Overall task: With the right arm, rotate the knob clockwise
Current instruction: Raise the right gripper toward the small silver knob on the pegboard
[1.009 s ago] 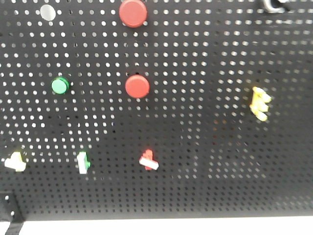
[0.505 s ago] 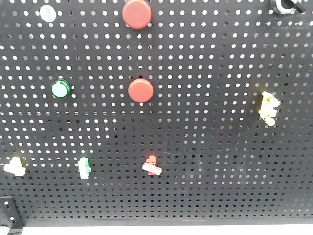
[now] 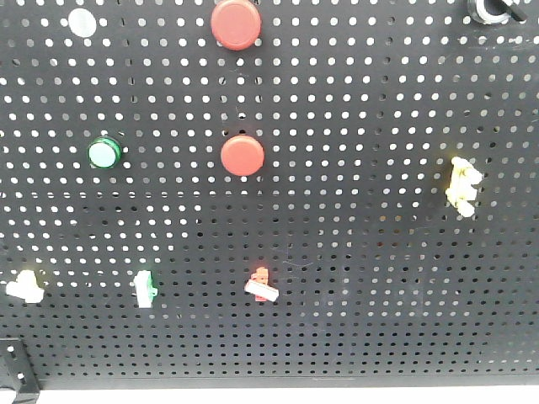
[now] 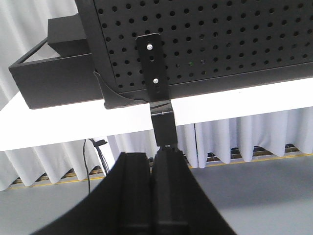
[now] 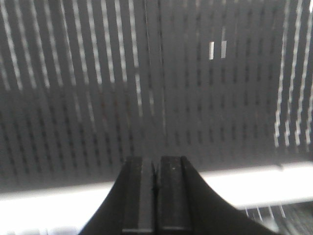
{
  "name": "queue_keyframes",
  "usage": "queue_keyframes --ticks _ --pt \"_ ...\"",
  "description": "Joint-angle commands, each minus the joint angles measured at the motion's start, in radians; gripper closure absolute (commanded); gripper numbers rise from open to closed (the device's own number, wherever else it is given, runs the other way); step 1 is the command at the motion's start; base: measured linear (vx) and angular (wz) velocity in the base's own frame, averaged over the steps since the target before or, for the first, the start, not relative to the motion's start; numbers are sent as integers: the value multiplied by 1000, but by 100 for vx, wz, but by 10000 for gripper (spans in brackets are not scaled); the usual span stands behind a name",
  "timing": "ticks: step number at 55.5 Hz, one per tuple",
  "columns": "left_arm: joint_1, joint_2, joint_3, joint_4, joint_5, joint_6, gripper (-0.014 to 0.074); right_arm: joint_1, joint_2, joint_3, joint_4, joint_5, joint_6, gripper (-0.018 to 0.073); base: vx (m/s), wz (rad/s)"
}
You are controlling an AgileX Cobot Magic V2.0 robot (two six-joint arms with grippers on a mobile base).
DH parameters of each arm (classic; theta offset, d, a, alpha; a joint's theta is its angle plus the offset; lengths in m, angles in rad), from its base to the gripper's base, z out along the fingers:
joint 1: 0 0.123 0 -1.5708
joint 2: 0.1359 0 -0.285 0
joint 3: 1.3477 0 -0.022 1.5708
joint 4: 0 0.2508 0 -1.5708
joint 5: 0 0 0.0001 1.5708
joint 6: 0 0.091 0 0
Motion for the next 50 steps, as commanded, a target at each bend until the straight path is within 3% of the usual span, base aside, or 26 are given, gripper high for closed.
queue_keyframes --ticks 1,15,29,50 --pt "-3 -16 27 -8 -82 -1 603 -4 -5 -58 9 -114 10 564 0 0" --pt "-3 -16 27 -8 -82 -1 603 -4 110 -317 0 -34 10 536 0 0" --pt "-3 -16 27 -8 -82 -1 603 -4 354 -555 0 -28 10 466 0 0" --pt "-3 -16 27 -8 -82 -1 603 -4 578 -664 5 -98 10 182 0 0"
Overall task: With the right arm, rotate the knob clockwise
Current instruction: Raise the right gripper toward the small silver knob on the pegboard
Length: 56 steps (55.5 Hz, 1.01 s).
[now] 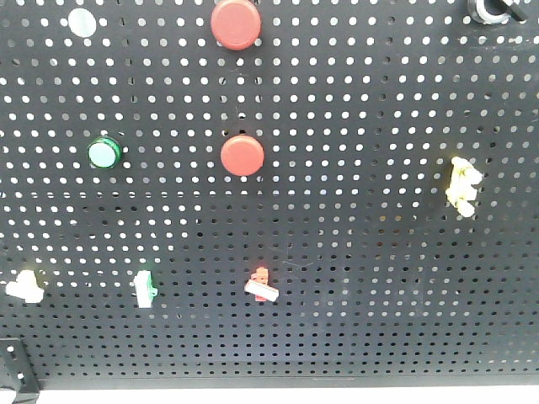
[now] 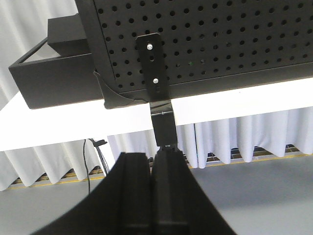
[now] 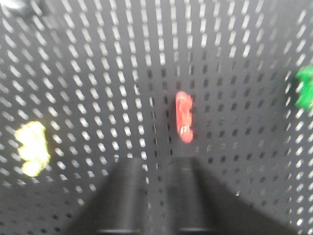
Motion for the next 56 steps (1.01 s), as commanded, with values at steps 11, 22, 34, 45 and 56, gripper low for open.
queue_keyframes --ticks 11,22,34,45,56 --pt "-3 -16 27 -8 -82 -1 603 -4 81 -37 -20 -213 -11 154 0 0" --pt "-3 -16 27 -8 -82 -1 603 -2 154 -86 -274 -235 -4 187 0 0" --pt "-3 -16 27 -8 -82 -1 603 64 277 -281 -660 -269 123 187 0 0" --pt "-3 -16 27 -8 -82 -1 603 231 425 -513 -907 -195 135 187 0 0" --pt "-3 -16 27 -8 -82 -1 603 328 545 -729 -979 -83 135 187 0 0"
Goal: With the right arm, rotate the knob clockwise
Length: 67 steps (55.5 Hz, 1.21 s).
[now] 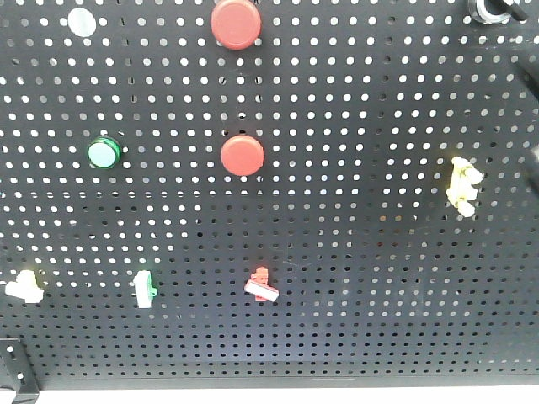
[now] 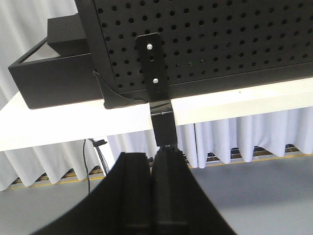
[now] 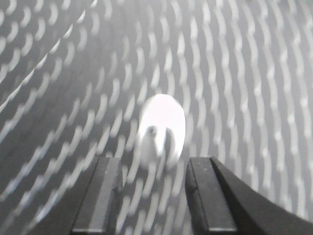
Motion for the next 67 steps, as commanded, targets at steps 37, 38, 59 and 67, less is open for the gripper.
queue_keyframes --ticks 37,38,59,67 --pt "-3 -16 27 -8 -82 -1 603 31 108 -171 -74 72 1 344 0 0" --pt "-3 -16 27 -8 -82 -1 603 31 108 -171 -74 74 1 354 0 0" --pt "-3 -16 27 -8 -82 -1 603 31 108 -171 -25 201 32 559 0 0" --pt "-3 -16 27 -8 -82 -1 603 31 108 -171 83 193 162 573 0 0"
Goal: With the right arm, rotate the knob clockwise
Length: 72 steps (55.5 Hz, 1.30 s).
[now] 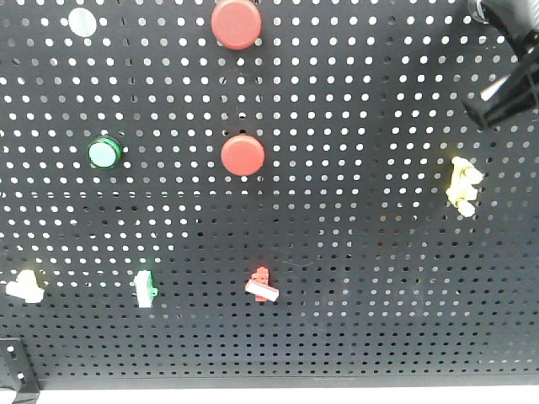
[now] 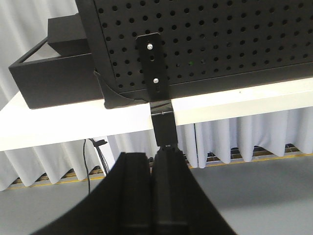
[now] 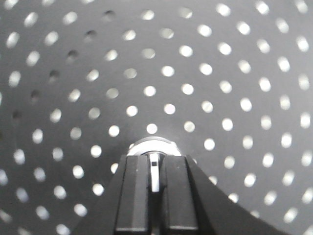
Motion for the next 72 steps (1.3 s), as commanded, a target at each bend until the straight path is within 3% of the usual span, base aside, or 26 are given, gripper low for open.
queue_keyframes --ticks 1,26,43,61,72 --pt "-3 -16 27 -8 -82 -1 603 -11 -18 -33 81 45 106 572 0 0" --pt "-3 -16 27 -8 -82 -1 603 -11 -18 -33 329 -49 563 569 0 0" --pt "-3 -16 27 -8 -82 -1 603 -11 -18 -33 555 -119 850 568 0 0" --pt "-3 -16 27 -8 -82 -1 603 -11 -18 -33 599 -215 878 554 0 0" --pt "-3 -16 27 -8 -82 -1 603 -11 -18 -33 596 -214 878 434 0 0"
